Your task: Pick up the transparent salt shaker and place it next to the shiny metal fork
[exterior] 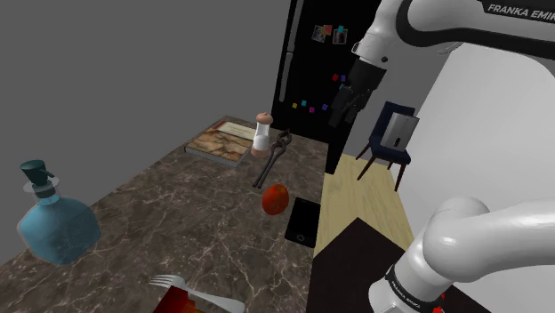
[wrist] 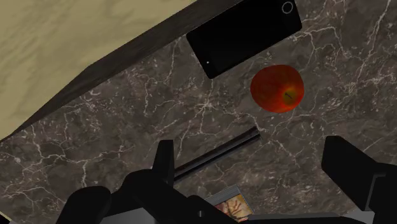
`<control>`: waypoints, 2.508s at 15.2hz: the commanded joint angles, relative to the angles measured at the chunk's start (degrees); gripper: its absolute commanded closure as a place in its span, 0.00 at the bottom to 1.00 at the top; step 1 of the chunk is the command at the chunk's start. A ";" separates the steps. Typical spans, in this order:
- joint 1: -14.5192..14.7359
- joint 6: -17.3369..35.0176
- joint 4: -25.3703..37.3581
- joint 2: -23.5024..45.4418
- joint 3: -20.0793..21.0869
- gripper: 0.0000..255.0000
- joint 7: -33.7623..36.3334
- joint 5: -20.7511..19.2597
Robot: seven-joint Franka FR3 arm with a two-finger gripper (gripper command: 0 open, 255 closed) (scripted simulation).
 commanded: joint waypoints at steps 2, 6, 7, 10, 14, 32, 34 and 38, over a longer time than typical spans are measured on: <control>-0.11 0.97 1.13 2.40 -0.21 0.00 -0.12 0.03; -0.46 4.13 6.38 12.00 -1.05 0.00 -0.58 0.29; -0.53 4.73 7.87 14.40 -1.26 0.00 -0.70 0.39; -0.73 6.12 12.78 21.59 -1.90 0.00 -1.05 0.76; -1.00 6.93 20.35 31.21 -2.72 0.00 -1.52 1.49; -3.09 3.27 54.38 65.80 -4.18 0.00 -2.19 5.22; -2.94 4.83 52.76 65.74 -4.13 0.00 -2.27 5.26; -2.82 6.04 51.55 65.73 -4.09 0.00 -2.33 5.29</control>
